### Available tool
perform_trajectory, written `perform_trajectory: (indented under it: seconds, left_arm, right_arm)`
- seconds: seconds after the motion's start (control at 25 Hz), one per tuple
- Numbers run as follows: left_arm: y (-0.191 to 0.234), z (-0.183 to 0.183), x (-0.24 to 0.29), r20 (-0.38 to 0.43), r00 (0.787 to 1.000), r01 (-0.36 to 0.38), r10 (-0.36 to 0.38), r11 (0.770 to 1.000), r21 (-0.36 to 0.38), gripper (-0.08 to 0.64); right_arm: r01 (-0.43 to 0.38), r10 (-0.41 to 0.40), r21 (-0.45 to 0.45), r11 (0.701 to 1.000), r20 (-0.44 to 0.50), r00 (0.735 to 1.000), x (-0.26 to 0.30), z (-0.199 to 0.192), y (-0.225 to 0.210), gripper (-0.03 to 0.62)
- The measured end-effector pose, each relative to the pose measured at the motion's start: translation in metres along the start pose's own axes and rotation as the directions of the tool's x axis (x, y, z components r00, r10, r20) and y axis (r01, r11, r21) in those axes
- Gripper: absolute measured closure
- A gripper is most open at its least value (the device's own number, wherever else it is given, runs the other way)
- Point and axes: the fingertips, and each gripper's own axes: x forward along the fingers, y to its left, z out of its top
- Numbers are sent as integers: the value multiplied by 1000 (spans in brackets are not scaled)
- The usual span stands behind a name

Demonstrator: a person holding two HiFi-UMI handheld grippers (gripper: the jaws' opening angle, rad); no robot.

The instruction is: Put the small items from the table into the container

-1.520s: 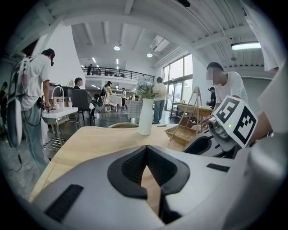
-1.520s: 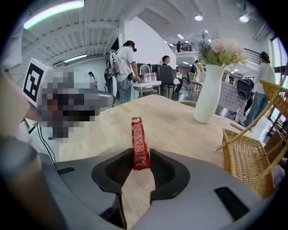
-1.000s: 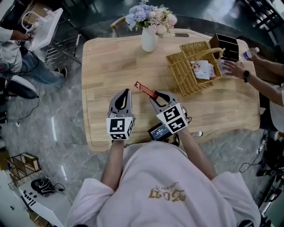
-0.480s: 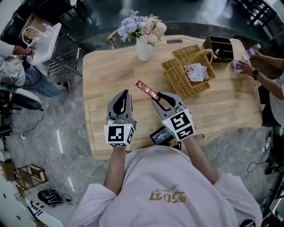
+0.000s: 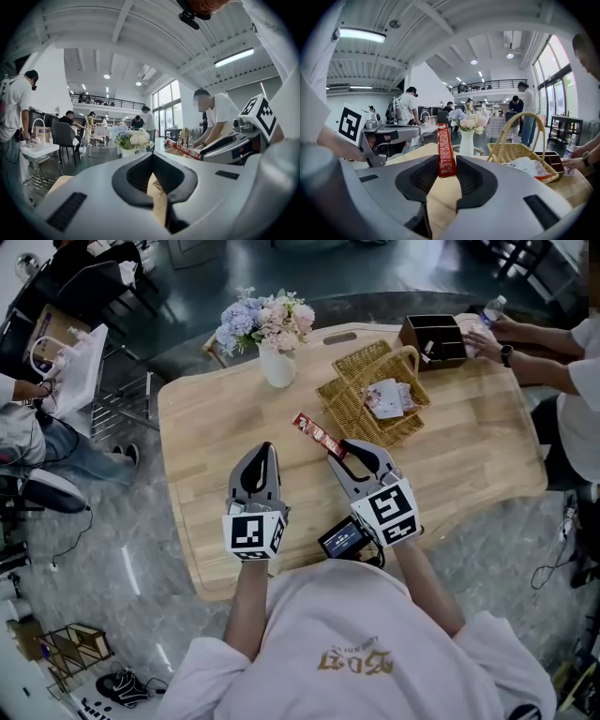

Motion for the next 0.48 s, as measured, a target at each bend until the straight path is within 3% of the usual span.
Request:
perform_trajectory:
  seconds: [0.48]
  left_arm:
    - [-46, 7, 41, -4, 996, 95, -95, 995, 20, 560]
  right_arm:
    - [187, -195, 121, 975, 55, 979, -51, -5, -86, 463]
